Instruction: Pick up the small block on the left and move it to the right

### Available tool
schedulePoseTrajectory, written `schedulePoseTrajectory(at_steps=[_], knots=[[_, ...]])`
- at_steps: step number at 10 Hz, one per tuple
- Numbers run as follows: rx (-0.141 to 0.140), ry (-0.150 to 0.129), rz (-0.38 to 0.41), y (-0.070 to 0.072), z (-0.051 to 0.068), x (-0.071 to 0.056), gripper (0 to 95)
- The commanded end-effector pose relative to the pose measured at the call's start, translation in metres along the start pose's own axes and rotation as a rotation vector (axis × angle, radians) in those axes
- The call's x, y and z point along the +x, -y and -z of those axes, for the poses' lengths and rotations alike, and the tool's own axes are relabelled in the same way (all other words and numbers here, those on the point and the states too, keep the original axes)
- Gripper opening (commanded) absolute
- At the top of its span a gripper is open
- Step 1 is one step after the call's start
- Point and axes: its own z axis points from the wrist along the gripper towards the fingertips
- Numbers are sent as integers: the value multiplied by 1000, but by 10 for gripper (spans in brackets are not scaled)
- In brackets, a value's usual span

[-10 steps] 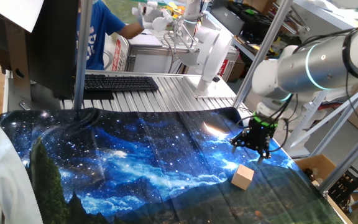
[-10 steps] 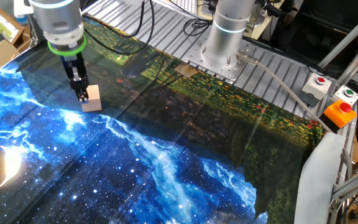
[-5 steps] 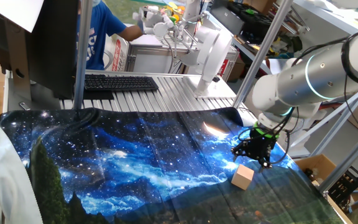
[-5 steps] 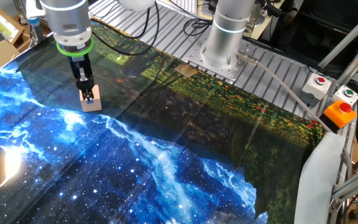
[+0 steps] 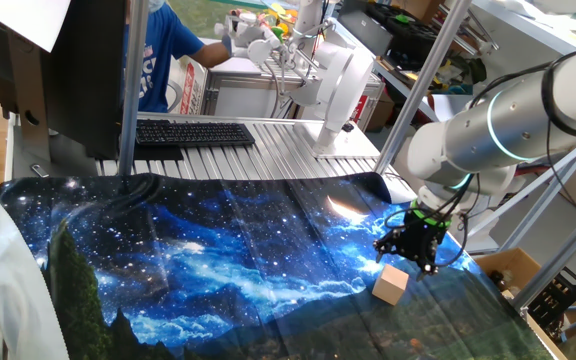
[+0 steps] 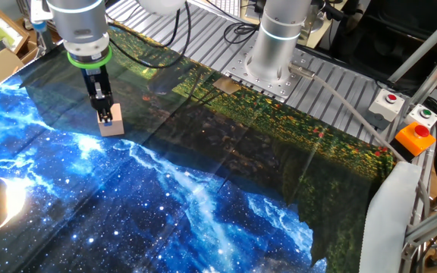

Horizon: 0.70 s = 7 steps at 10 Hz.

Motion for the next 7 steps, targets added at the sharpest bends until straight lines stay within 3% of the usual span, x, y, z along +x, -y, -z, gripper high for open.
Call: schedulePoseTrajectory(at_steps=[1,7], knots=[[-9,6,-2,0,-3,3,950],[-27,18,-18,-4,-11,3,950]])
